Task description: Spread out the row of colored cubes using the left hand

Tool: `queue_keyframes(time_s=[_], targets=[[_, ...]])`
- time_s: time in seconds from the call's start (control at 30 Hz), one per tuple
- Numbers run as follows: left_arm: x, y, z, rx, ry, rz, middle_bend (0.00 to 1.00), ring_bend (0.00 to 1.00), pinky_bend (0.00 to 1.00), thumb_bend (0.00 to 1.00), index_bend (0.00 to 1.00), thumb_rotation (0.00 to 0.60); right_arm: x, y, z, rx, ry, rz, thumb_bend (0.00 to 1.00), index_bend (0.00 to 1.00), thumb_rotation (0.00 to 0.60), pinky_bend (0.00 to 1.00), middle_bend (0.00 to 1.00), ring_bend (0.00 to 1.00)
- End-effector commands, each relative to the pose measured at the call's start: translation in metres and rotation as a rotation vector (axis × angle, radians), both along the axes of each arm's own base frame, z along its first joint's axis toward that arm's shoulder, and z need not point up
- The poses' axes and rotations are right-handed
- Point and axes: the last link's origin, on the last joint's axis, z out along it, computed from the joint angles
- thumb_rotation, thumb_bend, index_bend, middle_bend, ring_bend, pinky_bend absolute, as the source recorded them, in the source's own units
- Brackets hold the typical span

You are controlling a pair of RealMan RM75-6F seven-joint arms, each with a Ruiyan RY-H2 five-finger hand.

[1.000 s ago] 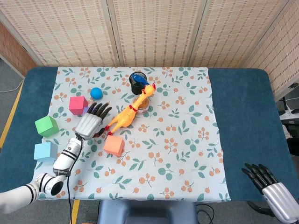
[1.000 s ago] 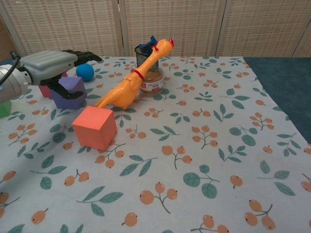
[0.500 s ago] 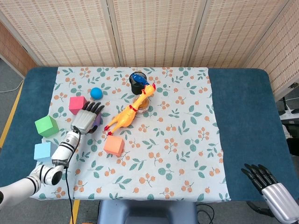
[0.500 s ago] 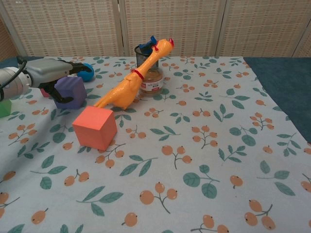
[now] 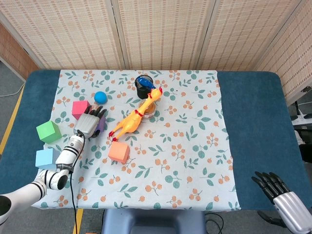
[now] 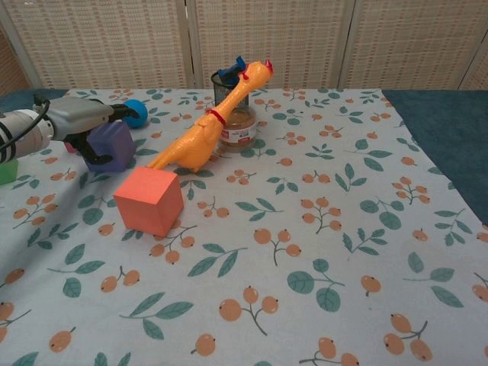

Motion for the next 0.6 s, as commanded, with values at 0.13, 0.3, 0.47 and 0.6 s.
queue_keyframes(time_s=[0.13, 0.3, 0.47, 0.6], targets=[[-0.0014, 0.0009, -0.0005, 0.0, 0.001, 0.008, 0.0, 0.34, 0.0, 0.37, 0.0, 0.6, -0.0001, -0.0001, 0.0001, -0.001, 0.0, -0.001, 0.12, 0.0, 0.6, 0.0, 0.0, 0.0], [-0.0045, 0.0026, 0.0008, 0.013, 0.019, 0.007, 0.0, 0.44, 0.0, 0.42, 0.0, 0.6, -0.0003, -0.0002, -0.0005, 0.003, 0.003, -0.001, 0.12, 0.0, 0.6, 0.0, 0.0, 0.0], [-0.0062, 0.0032, 0.0005, 0.03, 0.013, 0.013, 0.04, 0.54, 0.03, 0.47, 0.0, 0.6, 0.0002, 0.0004, -0.0005, 0.003, 0.002, 0.001, 0.12, 0.0, 0.6, 0.0, 0.0, 0.0], [-0.0036, 0.0, 0.0021, 0.031, 0.002, -0.003, 0.07, 0.59, 0.06, 0.49, 0.0, 0.6, 0.0003, 0.0006, -0.0007, 0.003, 0.002, 0.002, 0.12, 0.0, 0.6, 0.0, 0.0, 0.0]])
